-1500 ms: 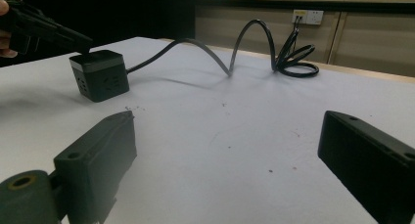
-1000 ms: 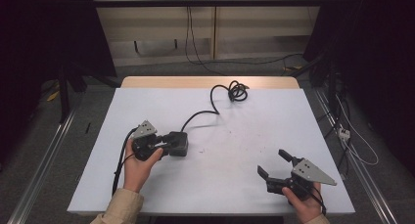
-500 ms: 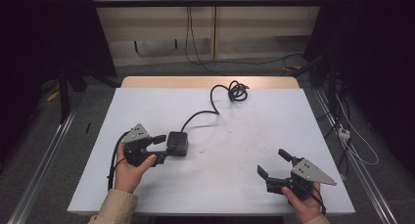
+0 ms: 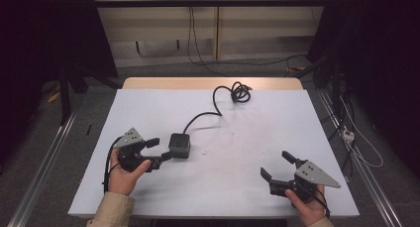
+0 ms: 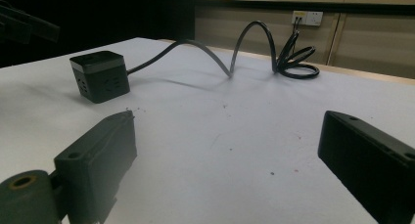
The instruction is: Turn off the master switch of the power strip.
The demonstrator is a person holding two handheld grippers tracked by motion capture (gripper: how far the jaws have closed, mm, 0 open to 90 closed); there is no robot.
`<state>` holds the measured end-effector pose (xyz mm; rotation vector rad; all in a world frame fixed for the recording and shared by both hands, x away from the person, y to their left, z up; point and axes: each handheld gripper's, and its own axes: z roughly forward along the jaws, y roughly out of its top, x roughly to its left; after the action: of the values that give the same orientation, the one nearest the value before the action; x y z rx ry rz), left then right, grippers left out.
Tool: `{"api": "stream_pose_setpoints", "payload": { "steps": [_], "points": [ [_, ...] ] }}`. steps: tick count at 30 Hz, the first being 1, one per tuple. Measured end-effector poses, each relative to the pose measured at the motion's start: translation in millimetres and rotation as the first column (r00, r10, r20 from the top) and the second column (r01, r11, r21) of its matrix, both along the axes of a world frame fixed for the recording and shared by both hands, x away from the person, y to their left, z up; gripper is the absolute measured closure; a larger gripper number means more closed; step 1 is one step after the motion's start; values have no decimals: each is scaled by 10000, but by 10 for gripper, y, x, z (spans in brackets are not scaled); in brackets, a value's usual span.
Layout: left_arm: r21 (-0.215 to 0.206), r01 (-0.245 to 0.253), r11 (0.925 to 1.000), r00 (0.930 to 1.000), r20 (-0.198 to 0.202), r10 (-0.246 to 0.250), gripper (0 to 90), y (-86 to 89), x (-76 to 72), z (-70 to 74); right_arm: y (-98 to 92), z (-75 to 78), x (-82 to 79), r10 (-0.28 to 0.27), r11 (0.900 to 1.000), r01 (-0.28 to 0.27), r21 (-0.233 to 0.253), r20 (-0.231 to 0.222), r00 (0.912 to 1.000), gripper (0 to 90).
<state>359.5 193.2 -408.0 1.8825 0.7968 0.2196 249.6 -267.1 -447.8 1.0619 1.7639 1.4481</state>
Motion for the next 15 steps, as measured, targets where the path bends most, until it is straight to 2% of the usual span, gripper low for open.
{"api": "stream_pose_setpoints", "payload": {
  "steps": [8,15],
  "points": [
    [41,30,10000,10000,12,-30,209,35,-20,-17,-6,4,-7,-24,10000,24,6,24,10000,66],
    [86,-220,9997,9997,67,220,157,138,-62,-45,-12,9,-10,-68,10000,67,26,49,10000,66]
  ]
}}
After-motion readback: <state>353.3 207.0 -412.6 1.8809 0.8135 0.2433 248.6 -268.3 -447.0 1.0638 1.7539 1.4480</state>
